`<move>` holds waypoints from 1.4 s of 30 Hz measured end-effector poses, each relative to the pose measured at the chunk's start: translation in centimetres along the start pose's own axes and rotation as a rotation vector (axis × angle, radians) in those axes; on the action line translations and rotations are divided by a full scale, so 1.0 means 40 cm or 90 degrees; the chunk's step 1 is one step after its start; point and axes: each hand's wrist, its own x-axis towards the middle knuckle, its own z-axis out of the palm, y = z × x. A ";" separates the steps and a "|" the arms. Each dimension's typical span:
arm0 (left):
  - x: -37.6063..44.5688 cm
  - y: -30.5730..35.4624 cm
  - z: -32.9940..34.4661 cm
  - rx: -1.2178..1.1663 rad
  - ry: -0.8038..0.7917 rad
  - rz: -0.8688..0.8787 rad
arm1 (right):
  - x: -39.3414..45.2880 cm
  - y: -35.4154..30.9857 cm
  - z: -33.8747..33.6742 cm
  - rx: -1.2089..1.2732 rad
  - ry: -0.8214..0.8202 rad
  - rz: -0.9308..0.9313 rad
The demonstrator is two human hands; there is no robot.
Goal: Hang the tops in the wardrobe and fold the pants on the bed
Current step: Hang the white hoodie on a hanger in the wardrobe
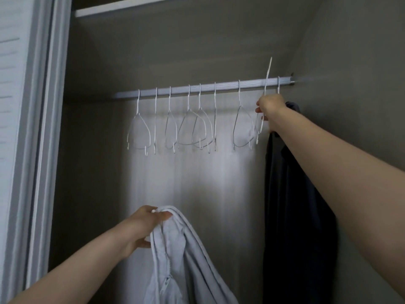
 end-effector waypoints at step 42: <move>-0.083 -0.445 -0.015 0.530 0.125 0.055 | -0.873 0.525 -0.286 0.236 -0.736 0.478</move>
